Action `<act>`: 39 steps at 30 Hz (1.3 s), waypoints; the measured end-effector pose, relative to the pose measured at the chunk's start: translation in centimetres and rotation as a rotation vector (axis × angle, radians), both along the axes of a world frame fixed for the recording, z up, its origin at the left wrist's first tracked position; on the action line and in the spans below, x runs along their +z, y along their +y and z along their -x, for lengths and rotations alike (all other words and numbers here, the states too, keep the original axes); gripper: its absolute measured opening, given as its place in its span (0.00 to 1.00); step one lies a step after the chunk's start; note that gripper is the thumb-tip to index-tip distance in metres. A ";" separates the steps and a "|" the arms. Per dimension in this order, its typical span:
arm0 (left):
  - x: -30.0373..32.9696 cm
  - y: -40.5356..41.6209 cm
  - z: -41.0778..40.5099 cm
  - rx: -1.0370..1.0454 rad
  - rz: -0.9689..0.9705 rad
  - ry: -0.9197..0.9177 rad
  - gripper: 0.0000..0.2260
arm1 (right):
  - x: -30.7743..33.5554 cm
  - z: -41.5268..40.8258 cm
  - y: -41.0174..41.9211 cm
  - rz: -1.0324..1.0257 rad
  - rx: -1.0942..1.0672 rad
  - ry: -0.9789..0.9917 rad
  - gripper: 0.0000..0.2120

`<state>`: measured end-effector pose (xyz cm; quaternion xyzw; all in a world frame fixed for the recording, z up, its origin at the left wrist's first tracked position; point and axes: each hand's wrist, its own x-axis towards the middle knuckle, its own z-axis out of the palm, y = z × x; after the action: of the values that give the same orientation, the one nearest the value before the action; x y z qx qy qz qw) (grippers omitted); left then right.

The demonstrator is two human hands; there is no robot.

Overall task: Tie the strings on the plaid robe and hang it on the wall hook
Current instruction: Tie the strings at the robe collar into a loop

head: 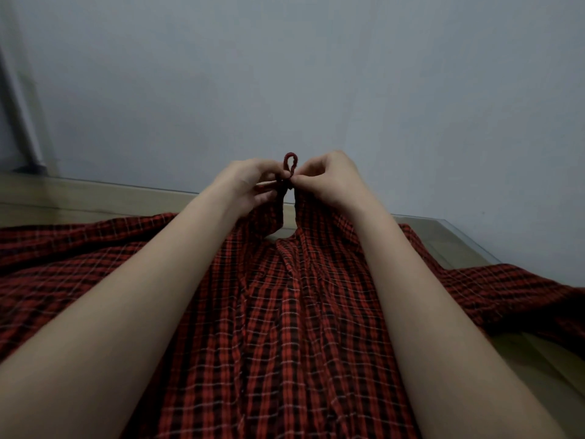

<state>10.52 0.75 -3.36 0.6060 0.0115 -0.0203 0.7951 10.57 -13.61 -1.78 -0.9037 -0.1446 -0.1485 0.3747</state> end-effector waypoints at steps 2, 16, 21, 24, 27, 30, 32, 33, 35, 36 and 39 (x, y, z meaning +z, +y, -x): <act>0.1 0.1 0.0 0.025 -0.004 0.008 0.08 | -0.1 0.0 0.0 -0.038 -0.008 0.036 0.06; -0.3 0.0 0.2 0.105 -0.286 -0.157 0.06 | -0.2 0.5 -0.4 -0.234 0.066 0.256 0.08; -0.6 0.6 -0.2 0.030 -0.126 -0.091 0.05 | -0.4 0.4 -0.5 -0.230 0.084 0.202 0.08; -0.8 0.6 0.0 -0.024 -0.066 -0.078 0.03 | -0.9 -0.1 -0.6 -0.135 0.035 0.133 0.09; -0.8 0.4 0.0 -0.014 -0.090 -0.110 0.05 | -1.3 -0.5 -0.4 -0.095 0.024 0.096 0.08; -0.7 0.2 0.0 0.008 -0.076 -0.116 0.03 | -1.4 -0.5 -0.2 -0.107 0.017 0.051 0.08; -0.6 0.1 0.0 0.038 -0.098 -0.121 0.04 | -1.3 -0.5 -0.1 -0.063 -0.004 0.008 0.09; -0.6 -0.1 0.0 0.060 -0.116 -0.131 0.06 | -1.2 -0.5 -0.1 -0.027 -0.014 -0.011 0.10; -0.8 -0.3 -0.1 0.109 -0.140 -0.159 0.08 | -1.1 -0.4 0.2 0.058 -0.030 -0.059 0.10; -1.0 -0.3 -0.2 0.125 -0.142 -0.173 0.09 | -1.1 -0.4 0.4 0.101 -0.034 -0.090 0.11; -1.3 -0.1 -0.4 0.130 -0.115 -0.182 0.11 | -1.2 -0.4 0.7 0.214 -0.045 -0.172 0.12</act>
<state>10.88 0.62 -4.70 0.6480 -0.0205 0.0873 0.7563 10.98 -12.89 -3.01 -0.9254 -0.1708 -0.2175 0.2593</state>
